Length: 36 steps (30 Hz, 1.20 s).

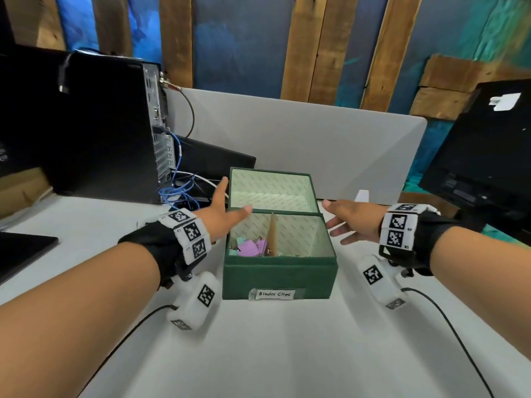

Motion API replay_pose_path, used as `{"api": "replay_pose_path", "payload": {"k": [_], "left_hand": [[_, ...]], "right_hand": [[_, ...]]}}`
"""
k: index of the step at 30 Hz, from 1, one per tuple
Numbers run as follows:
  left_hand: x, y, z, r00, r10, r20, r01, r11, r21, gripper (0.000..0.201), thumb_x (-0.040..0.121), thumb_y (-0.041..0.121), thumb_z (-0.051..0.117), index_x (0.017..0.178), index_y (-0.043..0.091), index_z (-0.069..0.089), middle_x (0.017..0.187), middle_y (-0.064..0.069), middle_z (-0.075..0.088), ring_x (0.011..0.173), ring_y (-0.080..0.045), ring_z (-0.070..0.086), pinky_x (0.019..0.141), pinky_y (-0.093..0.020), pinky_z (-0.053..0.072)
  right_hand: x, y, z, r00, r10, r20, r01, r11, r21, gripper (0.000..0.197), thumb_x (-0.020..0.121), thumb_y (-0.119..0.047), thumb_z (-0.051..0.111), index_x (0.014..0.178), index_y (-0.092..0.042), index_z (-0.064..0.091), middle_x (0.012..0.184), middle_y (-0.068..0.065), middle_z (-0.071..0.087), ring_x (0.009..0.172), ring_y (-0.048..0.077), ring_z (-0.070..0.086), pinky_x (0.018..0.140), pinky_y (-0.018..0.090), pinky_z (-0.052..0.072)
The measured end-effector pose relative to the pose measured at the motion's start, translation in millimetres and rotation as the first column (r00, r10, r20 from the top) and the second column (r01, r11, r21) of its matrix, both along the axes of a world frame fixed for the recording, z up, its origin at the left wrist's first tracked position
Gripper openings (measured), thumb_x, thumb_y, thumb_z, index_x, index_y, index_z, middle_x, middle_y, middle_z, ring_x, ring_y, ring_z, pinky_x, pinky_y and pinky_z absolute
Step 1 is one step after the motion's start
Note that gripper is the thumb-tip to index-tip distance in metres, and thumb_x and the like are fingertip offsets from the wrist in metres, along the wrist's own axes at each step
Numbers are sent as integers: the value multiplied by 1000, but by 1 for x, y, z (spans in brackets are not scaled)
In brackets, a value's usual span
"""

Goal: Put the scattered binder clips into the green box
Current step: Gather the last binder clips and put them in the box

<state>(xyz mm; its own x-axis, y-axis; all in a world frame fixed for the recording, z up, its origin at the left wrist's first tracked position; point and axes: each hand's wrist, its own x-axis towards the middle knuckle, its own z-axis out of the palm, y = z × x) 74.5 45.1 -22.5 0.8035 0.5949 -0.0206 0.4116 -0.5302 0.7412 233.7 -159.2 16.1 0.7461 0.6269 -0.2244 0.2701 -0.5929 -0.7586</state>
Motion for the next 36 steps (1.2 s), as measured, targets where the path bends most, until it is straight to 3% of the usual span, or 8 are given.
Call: {"api": "replay_pose_path", "payload": {"k": [4, 6, 9, 11, 17, 23, 28, 36], "left_hand": [[13, 13, 12, 990, 117, 73, -98, 968, -232, 75, 90, 53, 44, 147, 41, -3, 144, -13, 44, 117, -37, 55, 82, -52, 55], [18, 16, 15, 989, 125, 84, -98, 957, -274, 66, 94, 47, 42, 148, 39, 6, 149, -6, 37, 121, -33, 53, 67, -37, 59], [30, 19, 17, 989, 126, 73, -92, 929, -359, 60, 96, 42, 40, 148, 37, 10, 133, -4, 49, 99, -25, 58, 56, -34, 51], [33, 20, 21, 990, 127, 64, -88, 901, -424, 60, 96, 42, 39, 149, 36, 9, 108, -3, 54, 79, -18, 55, 60, -40, 49], [45, 29, 30, 993, 101, -54, -114, 846, -521, 52, 96, 47, 34, 144, 38, 18, 97, 4, 55, 84, -21, 59, 67, -41, 51], [46, 24, 62, 985, 95, -145, -165, 769, -617, 59, 88, 65, 28, 138, 33, 35, 128, -5, 54, 96, -21, 58, 64, -40, 51], [38, 22, 93, 974, 202, -104, -217, 685, -695, 58, 83, 73, 19, 109, 36, 54, 109, 3, 60, 104, -17, 53, 83, -52, 45], [-7, 1, 93, 973, 94, -211, -202, 792, -576, 58, 90, 62, 30, 138, 31, 36, 142, -5, 41, 125, -23, 44, 100, -50, 44]], "right_hand": [[15, 12, -4, 985, 65, -161, -43, 990, 136, 60, 92, -56, 32, 137, -17, 38, 120, 13, 56, 113, 29, 55, 107, 48, 40], [22, 19, -5, 967, 108, -230, -66, 980, 185, 61, 91, -60, 27, 133, -18, 40, 117, 12, 58, 113, 28, 55, 107, 48, 39], [36, 29, -6, 954, 107, -279, -46, 975, 217, 64, 89, -64, 26, 126, -17, 47, 101, 9, 61, 98, 23, 59, 99, 44, 45], [45, 33, -6, 952, 102, -287, -38, 974, 222, 62, 88, -66, 24, 120, -20, 51, 101, 9, 62, 95, 24, 60, 100, 46, 45], [73, 45, 11, 915, 40, -402, 60, 971, 233, 55, 85, -72, 22, 114, -31, 45, 107, 16, 61, 103, 32, 59, 101, 50, 44], [67, 49, 29, 910, -28, -414, 157, 946, 282, 58, 90, -63, 30, 124, -22, 52, 110, 14, 57, 100, 29, 58, 93, 47, 50], [50, 37, 57, 957, 17, -288, 55, 970, 238, 50, 91, -56, 36, 137, -38, 37, 140, -3, 42, 124, 23, 45, 87, 39, 54], [16, -10, 61, 957, 234, -168, -223, 971, 80, 65, 83, -28, 68, 134, -43, 31, 135, -2, 41, 109, 13, 56, 90, 25, 47]]}}
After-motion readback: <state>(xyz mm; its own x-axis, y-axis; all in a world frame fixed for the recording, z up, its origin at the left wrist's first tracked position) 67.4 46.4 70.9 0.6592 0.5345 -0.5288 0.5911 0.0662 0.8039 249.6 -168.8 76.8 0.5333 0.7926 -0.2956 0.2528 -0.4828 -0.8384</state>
